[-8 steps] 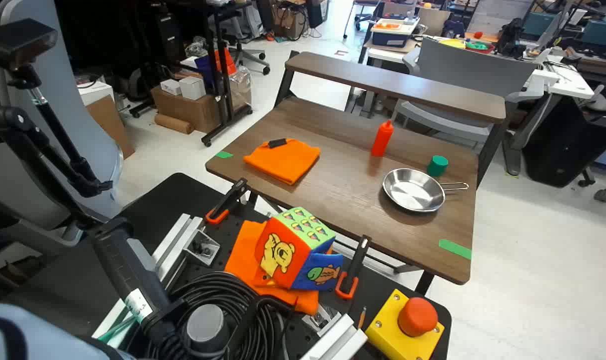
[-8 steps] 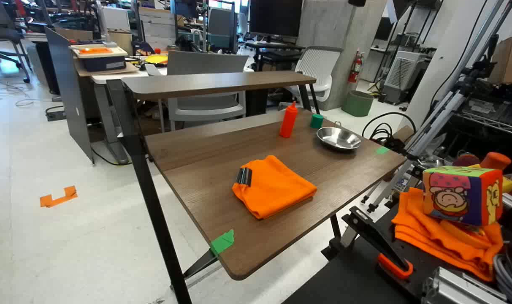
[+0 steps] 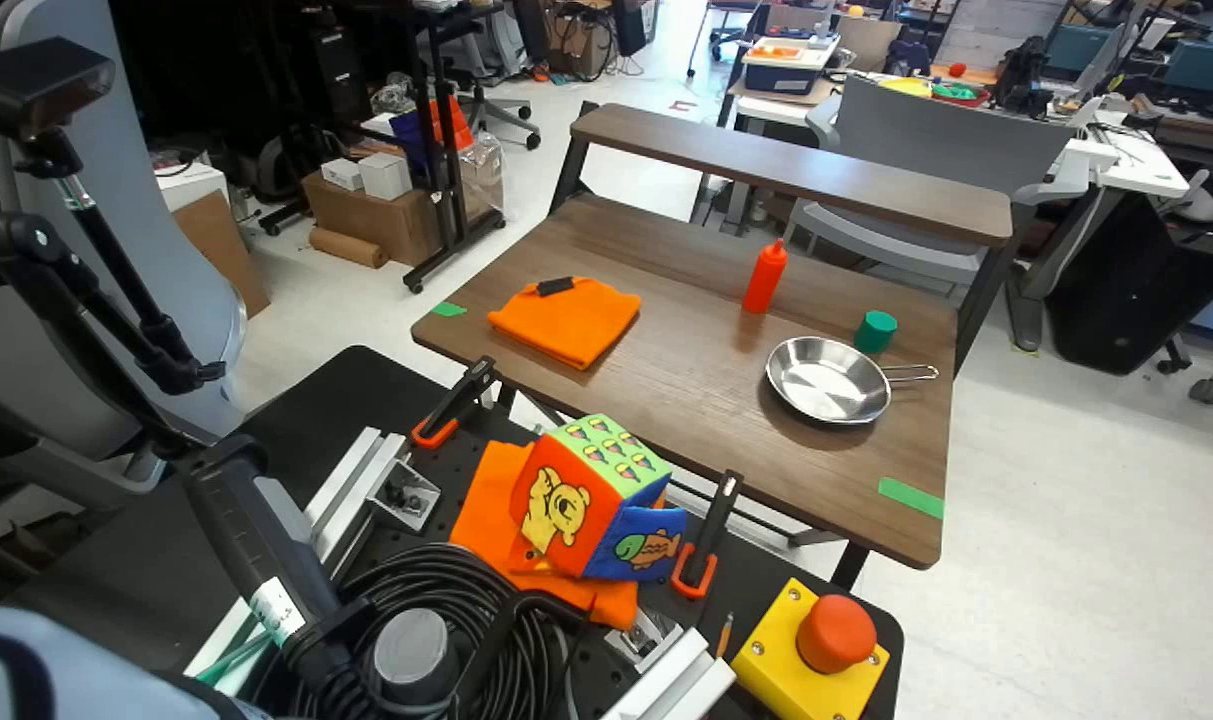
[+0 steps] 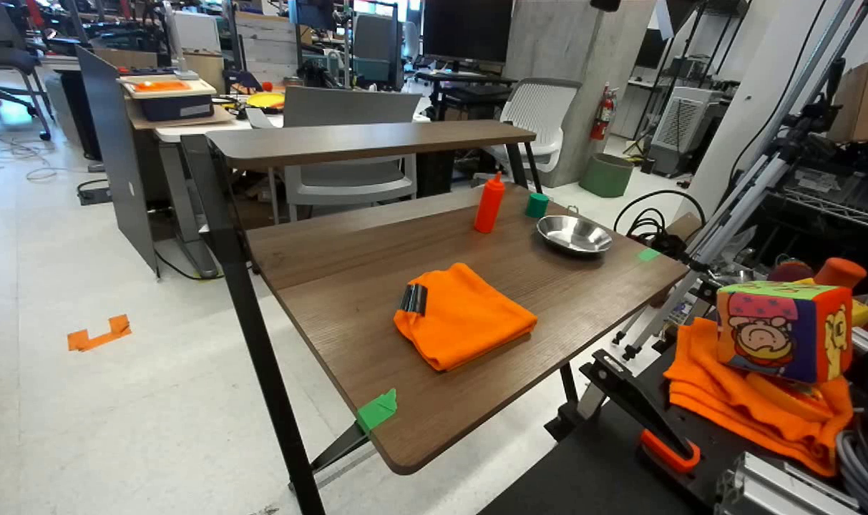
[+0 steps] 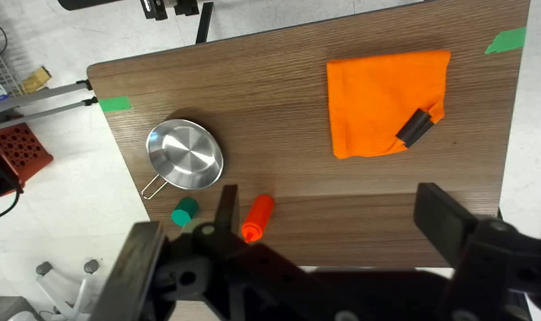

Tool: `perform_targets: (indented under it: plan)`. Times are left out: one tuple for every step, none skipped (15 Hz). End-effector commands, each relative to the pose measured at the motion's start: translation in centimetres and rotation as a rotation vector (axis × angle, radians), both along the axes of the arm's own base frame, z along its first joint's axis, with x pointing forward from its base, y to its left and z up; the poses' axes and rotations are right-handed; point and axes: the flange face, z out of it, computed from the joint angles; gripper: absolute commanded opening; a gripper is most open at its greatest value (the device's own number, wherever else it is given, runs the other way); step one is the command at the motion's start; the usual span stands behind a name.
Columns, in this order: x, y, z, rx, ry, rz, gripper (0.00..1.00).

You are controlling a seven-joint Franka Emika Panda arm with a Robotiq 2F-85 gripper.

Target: Move the orange towel backwards

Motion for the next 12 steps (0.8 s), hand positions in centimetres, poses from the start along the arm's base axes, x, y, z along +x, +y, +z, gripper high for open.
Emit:
perform_targets:
  plan:
    - [0.4,0.0,-0.4,-0.003,0.010,0.002,1.00]
    - [0.9,0.0,-1.0,0.000,0.020,0.009,1.00]
    - [1.4,0.1,-1.8,0.003,0.027,0.016,1.00]
    - [2.0,0.0,-2.9,0.013,0.037,0.029,1.00]
    - [2.6,-0.2,-3.8,0.036,0.039,0.053,1.00]
    - [3.4,-0.5,-4.9,0.064,0.038,0.079,1.00]
    - [4.0,-0.7,-5.8,0.075,0.037,0.099,1.00]
    - [4.8,-1.1,-7.1,0.090,0.039,0.126,1.00]
    - [5.4,-1.4,-8.5,0.100,0.038,0.150,1.00]
    - [5.9,-1.7,-10.2,0.105,0.039,0.171,1.00]
    - [6.3,-1.9,-11.4,0.113,0.040,0.189,1.00]
    - [6.6,-2.1,-13.1,0.118,0.044,0.208,1.00]
